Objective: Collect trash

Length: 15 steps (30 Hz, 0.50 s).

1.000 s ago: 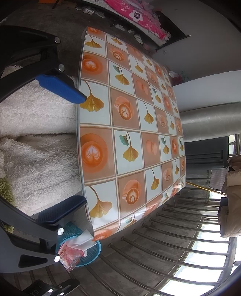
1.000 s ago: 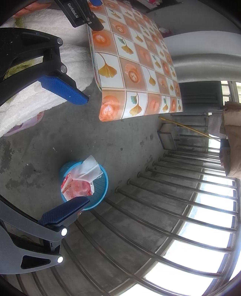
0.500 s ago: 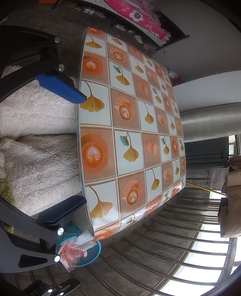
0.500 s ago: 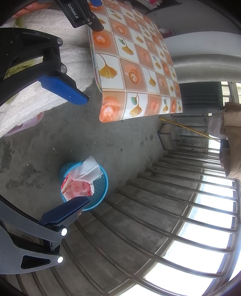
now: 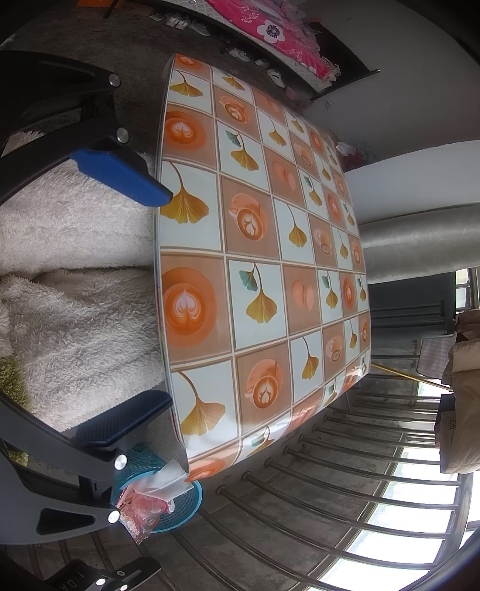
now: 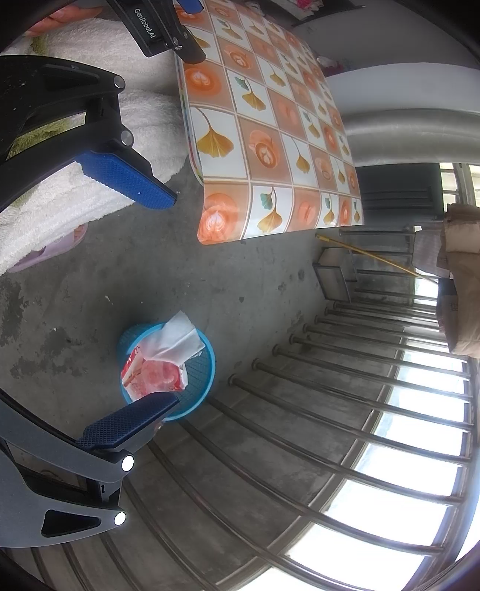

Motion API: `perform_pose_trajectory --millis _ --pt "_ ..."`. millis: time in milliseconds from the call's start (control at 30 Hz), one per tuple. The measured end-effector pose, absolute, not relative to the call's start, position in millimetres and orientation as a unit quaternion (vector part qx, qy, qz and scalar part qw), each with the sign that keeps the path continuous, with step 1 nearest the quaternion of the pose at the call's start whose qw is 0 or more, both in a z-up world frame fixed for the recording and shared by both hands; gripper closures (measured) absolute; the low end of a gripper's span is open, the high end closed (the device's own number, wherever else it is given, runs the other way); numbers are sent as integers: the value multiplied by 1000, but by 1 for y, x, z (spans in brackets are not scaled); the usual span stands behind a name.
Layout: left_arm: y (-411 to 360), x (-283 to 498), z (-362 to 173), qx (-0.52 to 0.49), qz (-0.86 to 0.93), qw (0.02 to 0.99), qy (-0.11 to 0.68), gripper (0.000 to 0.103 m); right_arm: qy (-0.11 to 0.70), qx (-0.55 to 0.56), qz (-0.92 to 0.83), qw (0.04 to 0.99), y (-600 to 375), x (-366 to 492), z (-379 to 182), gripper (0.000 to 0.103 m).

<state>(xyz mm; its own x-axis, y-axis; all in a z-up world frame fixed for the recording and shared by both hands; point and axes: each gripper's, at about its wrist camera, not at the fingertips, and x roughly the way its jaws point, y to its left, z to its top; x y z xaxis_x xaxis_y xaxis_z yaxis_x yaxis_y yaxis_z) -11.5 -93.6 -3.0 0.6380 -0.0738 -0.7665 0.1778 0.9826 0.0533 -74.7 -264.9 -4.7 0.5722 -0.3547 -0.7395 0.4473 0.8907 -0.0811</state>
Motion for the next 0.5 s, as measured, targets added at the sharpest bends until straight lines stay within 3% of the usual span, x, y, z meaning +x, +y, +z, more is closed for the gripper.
perform_pose_trajectory --millis 500 --pt "-95 -12 -2 62 -69 903 419 6 403 59 -227 885 -265 -74 -5 8"
